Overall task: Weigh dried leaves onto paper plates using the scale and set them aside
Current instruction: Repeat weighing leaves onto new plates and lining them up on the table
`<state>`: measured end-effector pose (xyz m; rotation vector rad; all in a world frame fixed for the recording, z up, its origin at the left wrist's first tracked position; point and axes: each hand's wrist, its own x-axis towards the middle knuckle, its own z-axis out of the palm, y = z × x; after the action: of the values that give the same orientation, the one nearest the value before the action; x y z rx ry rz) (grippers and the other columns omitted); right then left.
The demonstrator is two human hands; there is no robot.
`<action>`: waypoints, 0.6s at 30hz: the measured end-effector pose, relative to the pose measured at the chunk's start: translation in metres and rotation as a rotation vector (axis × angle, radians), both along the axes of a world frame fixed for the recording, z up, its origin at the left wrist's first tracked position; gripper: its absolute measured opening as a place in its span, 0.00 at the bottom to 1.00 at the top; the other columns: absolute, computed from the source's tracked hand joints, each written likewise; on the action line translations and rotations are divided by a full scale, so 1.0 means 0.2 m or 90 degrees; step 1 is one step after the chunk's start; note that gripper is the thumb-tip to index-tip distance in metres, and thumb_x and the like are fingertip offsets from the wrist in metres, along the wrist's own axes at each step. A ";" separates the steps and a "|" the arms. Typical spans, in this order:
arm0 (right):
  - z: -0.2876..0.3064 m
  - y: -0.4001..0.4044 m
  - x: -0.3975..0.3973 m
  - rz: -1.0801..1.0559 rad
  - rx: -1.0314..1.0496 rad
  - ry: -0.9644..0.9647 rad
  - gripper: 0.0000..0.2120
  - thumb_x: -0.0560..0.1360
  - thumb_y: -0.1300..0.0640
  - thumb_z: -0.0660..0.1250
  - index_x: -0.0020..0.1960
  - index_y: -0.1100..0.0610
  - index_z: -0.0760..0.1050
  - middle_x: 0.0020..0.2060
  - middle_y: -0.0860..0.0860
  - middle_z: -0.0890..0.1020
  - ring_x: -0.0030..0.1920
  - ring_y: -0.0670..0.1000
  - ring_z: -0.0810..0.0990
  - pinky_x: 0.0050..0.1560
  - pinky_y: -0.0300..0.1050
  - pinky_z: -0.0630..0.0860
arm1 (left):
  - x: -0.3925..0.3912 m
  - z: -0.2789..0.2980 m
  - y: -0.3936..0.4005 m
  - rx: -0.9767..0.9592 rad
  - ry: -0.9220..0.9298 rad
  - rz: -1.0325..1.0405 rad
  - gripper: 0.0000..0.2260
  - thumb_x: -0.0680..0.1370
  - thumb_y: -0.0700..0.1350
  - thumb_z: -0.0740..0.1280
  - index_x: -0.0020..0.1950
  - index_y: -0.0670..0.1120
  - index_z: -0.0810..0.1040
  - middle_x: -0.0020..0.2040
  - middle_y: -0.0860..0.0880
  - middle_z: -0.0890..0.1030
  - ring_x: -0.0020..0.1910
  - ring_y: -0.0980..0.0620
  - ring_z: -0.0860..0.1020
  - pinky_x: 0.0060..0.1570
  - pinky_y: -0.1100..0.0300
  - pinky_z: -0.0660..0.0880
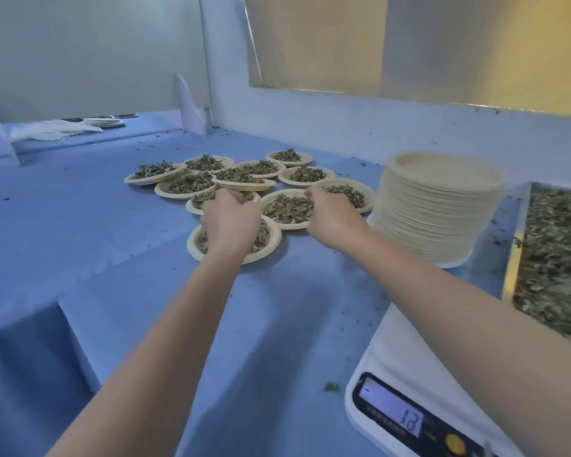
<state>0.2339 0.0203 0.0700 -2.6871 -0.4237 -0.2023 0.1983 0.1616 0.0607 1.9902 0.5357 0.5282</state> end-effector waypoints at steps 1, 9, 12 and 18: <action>0.04 -0.06 -0.02 -0.007 0.010 -0.023 0.23 0.74 0.66 0.60 0.68 0.57 0.65 0.57 0.59 0.76 0.54 0.58 0.76 0.48 0.50 0.76 | 0.01 0.03 -0.07 -0.017 -0.012 -0.035 0.12 0.74 0.38 0.57 0.55 0.46 0.74 0.60 0.44 0.74 0.59 0.42 0.73 0.52 0.51 0.73; 0.33 -0.57 -0.10 -0.010 0.130 -0.192 0.18 0.75 0.66 0.60 0.64 0.58 0.73 0.49 0.54 0.81 0.53 0.52 0.77 0.52 0.39 0.68 | 0.07 0.20 -0.71 0.018 -0.049 -0.276 0.15 0.75 0.40 0.60 0.60 0.47 0.77 0.59 0.46 0.78 0.58 0.45 0.75 0.53 0.56 0.72; 0.37 -0.78 -0.04 -0.116 0.080 -0.225 0.18 0.76 0.61 0.61 0.65 0.57 0.73 0.57 0.54 0.77 0.61 0.54 0.72 0.57 0.42 0.66 | 0.13 0.25 -0.90 0.068 -0.047 -0.298 0.18 0.76 0.42 0.60 0.67 0.44 0.71 0.64 0.45 0.74 0.62 0.45 0.72 0.55 0.57 0.70; 0.32 -1.04 0.08 -0.309 0.061 0.035 0.13 0.74 0.55 0.61 0.33 0.55 0.61 0.32 0.53 0.61 0.40 0.55 0.65 0.33 0.43 0.58 | 0.30 0.27 -1.03 0.078 0.045 -0.256 0.24 0.76 0.50 0.63 0.68 0.38 0.67 0.66 0.40 0.71 0.64 0.41 0.69 0.62 0.52 0.68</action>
<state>0.2496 -0.1872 0.1334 -2.6471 0.2567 -0.2769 0.2576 -0.0447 0.1150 2.1672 0.1373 0.2463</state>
